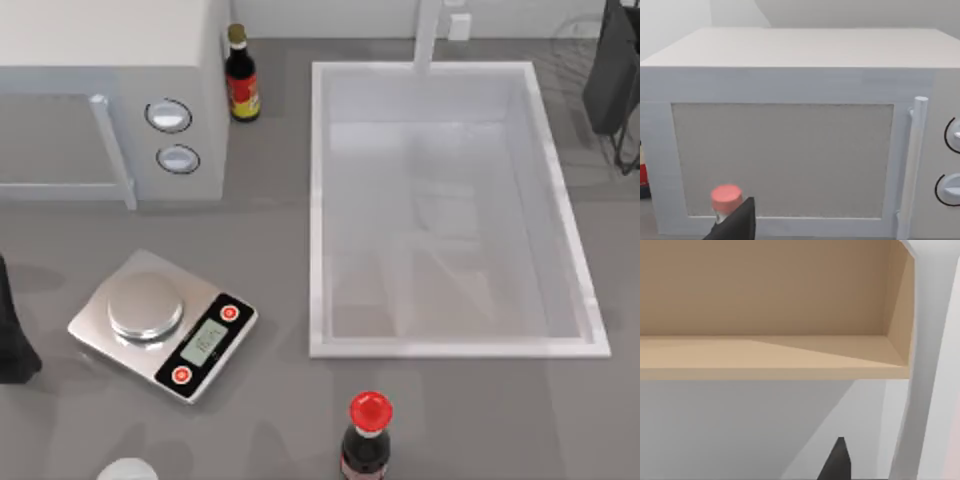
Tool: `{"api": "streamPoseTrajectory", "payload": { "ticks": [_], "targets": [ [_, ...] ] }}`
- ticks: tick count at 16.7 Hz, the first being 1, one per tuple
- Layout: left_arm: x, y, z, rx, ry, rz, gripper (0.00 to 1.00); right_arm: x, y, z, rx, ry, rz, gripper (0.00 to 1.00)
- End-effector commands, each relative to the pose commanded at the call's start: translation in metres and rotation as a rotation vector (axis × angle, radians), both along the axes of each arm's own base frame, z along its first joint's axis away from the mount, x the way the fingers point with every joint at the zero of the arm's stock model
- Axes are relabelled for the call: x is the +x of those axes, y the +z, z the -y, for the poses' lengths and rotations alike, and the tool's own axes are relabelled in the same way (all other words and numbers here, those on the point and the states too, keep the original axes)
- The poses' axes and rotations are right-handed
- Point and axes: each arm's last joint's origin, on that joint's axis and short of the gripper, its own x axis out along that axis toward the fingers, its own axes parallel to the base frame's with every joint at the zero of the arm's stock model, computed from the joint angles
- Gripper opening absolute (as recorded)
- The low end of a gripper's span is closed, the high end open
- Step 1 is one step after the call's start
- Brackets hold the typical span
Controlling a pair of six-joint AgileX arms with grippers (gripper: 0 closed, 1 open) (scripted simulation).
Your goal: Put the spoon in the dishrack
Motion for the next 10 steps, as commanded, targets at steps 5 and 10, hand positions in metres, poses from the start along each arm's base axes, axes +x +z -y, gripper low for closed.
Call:
{"api": "streamPoseTrajectory", "payload": {
  "ticks": [5, 10],
  "targets": [
    [0.0, 0.0, 0.0, 0.0, 0.0, 0.0, 1.0, 0.065, -0.082, -0.015, -0.01, 0.008, 0.018, 0.0],
    [0.0, 0.0, 0.0, 0.0, 0.0, 0.0, 1.0, 0.084, -0.128, -0.033, 0.0, 0.008, 0.0, 0.0]
  ]
}}
